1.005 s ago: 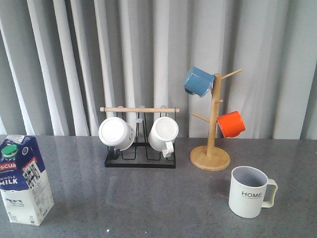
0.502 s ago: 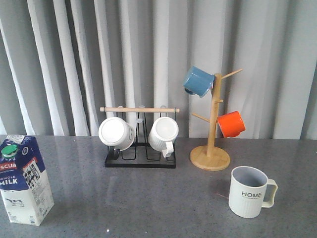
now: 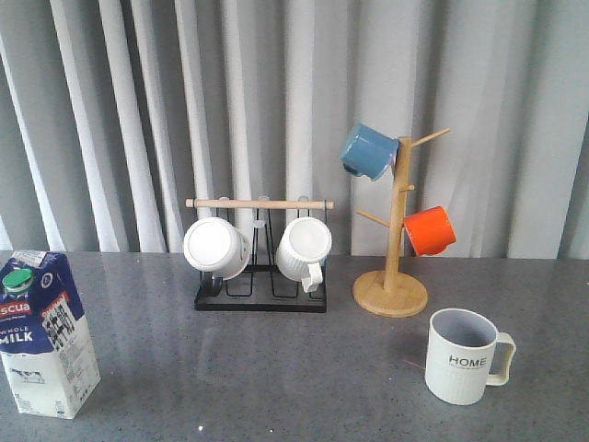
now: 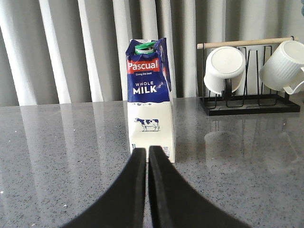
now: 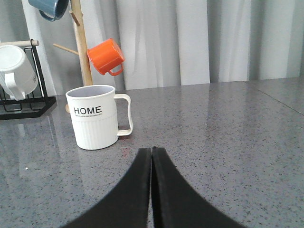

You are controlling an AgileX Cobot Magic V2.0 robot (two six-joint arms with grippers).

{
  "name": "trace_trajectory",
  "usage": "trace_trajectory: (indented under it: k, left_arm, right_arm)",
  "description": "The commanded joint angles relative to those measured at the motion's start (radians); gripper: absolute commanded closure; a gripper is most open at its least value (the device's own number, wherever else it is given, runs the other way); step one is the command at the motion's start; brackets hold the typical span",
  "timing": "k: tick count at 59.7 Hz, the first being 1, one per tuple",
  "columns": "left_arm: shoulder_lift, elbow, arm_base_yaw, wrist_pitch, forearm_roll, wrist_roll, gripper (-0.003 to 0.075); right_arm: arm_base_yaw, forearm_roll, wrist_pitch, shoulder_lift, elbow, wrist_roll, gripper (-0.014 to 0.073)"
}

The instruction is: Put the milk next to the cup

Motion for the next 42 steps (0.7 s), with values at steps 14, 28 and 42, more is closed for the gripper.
trace_trajectory:
  k: [14,28,42]
  left_arm:
    - [-0.012,-0.025,0.001,-0.072,-0.010,-0.006,0.0727]
    - [-0.012,-0.025,0.001,-0.071,-0.010,-0.006,0.0727]
    - [-0.012,-0.025,0.001,-0.098,-0.010,-0.007,0.0727]
  right_arm:
    - [-0.004,-0.011,-0.081,-0.013,0.008,-0.004,0.0598]
    - [-0.004,-0.002,-0.081,-0.013,0.008,0.003,0.0598]
    - [-0.004,0.028,-0.086,-0.013,0.008,0.111,0.0598]
